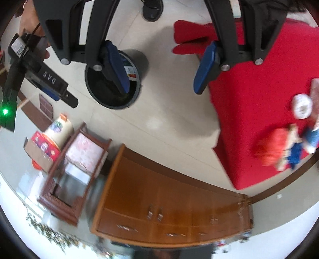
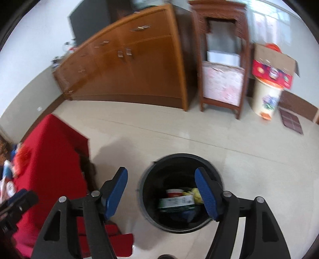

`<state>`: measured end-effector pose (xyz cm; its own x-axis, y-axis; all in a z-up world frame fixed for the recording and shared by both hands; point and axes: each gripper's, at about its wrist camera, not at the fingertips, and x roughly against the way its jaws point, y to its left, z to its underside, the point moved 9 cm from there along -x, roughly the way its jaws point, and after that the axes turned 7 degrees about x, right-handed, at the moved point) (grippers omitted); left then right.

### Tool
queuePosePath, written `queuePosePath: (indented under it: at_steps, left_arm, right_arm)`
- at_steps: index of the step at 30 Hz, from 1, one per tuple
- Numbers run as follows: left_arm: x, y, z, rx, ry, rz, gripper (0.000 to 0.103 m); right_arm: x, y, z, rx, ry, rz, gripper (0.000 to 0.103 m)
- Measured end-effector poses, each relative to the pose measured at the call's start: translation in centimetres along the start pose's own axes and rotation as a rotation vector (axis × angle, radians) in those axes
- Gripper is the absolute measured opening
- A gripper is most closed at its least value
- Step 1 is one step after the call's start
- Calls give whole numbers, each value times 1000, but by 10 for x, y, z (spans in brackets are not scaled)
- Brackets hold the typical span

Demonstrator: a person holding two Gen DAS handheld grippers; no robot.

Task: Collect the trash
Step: 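Move both tools back over the table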

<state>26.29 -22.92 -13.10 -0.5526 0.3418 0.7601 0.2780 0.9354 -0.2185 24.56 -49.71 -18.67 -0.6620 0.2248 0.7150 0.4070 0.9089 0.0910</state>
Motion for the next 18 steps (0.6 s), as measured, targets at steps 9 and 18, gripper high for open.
queuePosePath:
  at_steps: [9,18]
  left_arm:
    - [59,104,-7,125,-133,-147,73]
    - [96,210,8,248,-189,-285,73]
  right_arm:
    - [31,130,-9,128,-99,-175,78]
    - [40,252,-3,240,-130,-312,78]
